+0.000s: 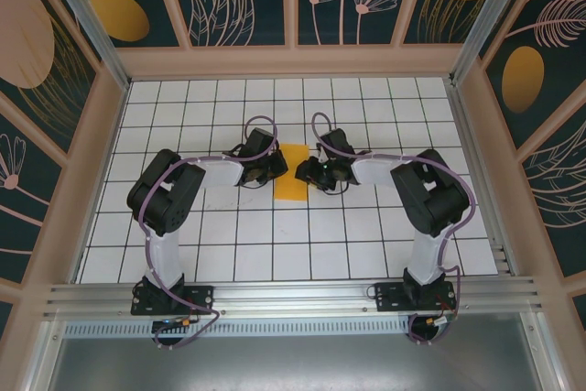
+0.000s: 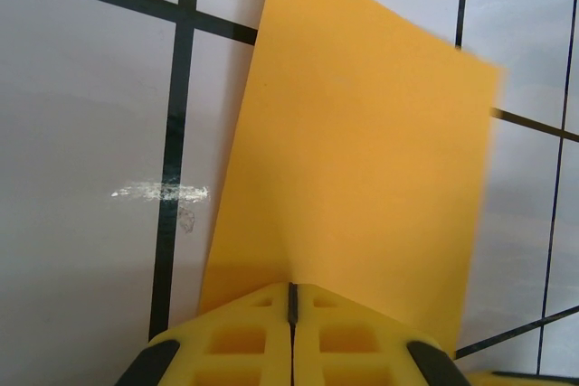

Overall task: Fold a paper plane with a square sheet of paper (pick it up from the middle)
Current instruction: Third fold the triangle at the center of the table.

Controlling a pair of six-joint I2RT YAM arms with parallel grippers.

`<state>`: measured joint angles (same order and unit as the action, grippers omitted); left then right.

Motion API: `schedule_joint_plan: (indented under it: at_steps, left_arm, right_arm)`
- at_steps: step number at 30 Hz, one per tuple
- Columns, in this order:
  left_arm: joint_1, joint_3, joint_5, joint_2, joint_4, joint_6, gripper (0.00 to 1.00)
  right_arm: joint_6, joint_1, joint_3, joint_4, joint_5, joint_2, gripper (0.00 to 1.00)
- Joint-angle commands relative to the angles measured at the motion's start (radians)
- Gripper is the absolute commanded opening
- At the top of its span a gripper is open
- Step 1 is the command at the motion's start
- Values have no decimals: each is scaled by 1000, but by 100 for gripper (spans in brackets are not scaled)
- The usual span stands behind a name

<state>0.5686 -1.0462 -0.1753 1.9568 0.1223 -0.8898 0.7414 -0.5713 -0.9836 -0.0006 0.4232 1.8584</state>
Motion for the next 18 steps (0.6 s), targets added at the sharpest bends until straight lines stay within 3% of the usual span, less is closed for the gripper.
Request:
schedule_joint_plan:
  at_steps: [1,7,18]
  left_arm:
    - [1,32,10,28,-49,-15,8]
    - [0,38,11,24,-46,-21,8]
    - [0,40,11,15,-47,-21,8]
  right_arm:
    - [-5,-9,43,-14,60,-51,40]
    - [80,-11,151,102,125,-109,35]
    - [152,-12,226,208,119,-152,18]
